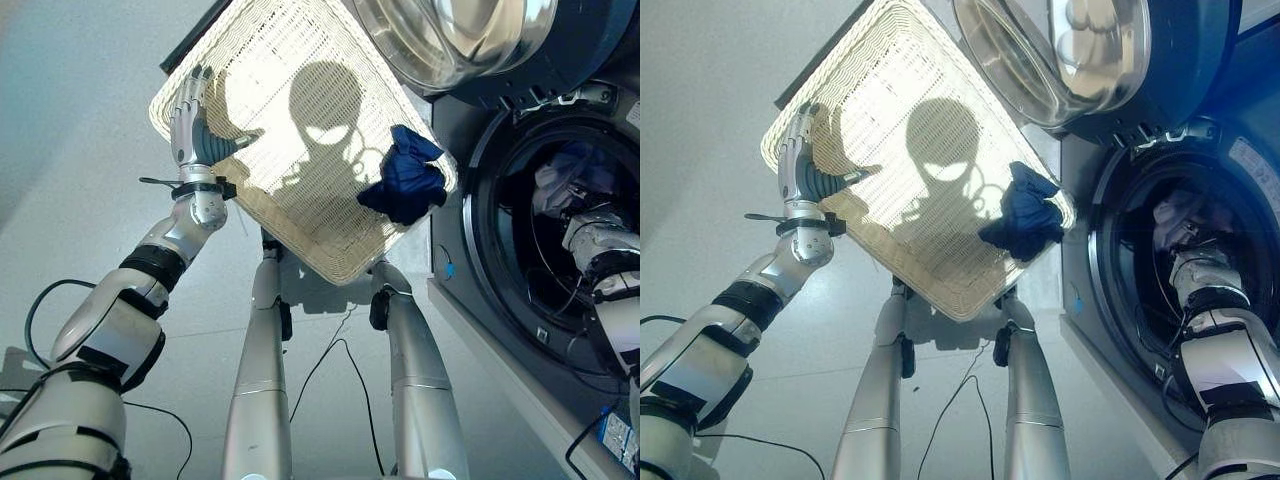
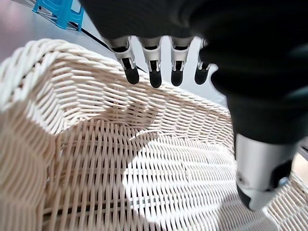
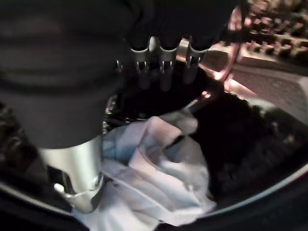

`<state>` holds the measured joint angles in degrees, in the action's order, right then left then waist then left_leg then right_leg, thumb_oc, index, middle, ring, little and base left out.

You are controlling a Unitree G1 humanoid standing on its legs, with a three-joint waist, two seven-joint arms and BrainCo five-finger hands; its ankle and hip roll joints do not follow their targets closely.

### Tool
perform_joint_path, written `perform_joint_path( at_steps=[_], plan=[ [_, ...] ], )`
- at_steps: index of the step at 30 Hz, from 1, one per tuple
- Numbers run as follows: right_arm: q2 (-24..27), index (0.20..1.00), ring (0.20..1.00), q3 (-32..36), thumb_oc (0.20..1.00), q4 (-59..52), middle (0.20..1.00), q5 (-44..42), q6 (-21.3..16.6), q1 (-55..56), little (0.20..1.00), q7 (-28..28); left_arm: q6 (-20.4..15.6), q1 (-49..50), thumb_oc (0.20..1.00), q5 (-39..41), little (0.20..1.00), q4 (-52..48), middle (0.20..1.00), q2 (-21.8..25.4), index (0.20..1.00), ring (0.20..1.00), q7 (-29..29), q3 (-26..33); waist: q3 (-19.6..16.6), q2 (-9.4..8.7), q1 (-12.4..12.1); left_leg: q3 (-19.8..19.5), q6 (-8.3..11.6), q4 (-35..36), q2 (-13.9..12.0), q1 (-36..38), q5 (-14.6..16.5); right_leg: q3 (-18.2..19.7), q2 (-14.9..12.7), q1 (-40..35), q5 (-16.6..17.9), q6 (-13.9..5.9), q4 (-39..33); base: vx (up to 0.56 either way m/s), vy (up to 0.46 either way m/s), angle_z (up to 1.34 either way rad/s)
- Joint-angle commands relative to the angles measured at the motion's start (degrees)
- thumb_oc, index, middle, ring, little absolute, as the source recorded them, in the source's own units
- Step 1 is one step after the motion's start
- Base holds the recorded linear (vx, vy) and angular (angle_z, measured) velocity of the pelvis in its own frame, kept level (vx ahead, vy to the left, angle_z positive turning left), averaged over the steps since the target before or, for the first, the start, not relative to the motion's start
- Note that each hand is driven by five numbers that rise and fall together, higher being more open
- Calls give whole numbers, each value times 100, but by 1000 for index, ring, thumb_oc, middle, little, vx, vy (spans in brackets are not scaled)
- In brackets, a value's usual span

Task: Put the clothes into the washing machine.

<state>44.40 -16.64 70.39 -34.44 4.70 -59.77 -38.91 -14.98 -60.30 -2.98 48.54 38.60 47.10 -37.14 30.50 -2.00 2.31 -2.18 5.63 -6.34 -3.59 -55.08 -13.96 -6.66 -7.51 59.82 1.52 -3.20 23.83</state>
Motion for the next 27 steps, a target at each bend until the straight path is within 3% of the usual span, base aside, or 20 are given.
perform_joint_path(
  at_steps=[1,5,10,20,27],
  plan=[
    [148,1000,1000,-337,1000,-196,1000,607,-592,28,1000,-443,-78,-349,1000,96,1000,70,1000,-254,1000,1000,154,326,-71,69,14,153,57,-615,308,-71,822,-98,280,-249,895,-614,-1106,-8,66,-5],
    [-151,1000,1000,-247,1000,-885,1000,985,-1012,506,1000,-647,-58,-222,1000,56,1000,62,1000,-314,1000,1000,238,509,-71,89,99,251,86,-593,281,-95,821,-21,301,-180,835,-592,-1084,-8,61,-5],
    [-492,1000,1000,-291,1000,-1677,1000,1477,-1194,1063,1000,-802,-29,-17,1000,-53,1000,15,1000,-403,1000,1000,387,685,-71,104,182,337,106,-580,258,-112,812,55,326,-126,785,-565,-1057,-11,48,-4],
    [-975,1000,1000,-601,1000,-2823,1000,2170,-1158,1720,1000,-693,6,180,1000,-175,1000,65,1000,-557,1000,1000,410,980,-71,114,314,476,152,-569,202,-117,751,169,358,-87,722,-527,-1029,-8,41,-3],
    [-1056,1000,1000,-793,1000,-3520,1000,2784,-1207,1919,1000,-828,74,301,1000,-205,1000,-6,1000,-627,1000,1000,444,1039,-71,119,350,501,155,-583,197,-144,726,197,368,-66,709,-521,-1007,-1,5,-1]
  ],
)
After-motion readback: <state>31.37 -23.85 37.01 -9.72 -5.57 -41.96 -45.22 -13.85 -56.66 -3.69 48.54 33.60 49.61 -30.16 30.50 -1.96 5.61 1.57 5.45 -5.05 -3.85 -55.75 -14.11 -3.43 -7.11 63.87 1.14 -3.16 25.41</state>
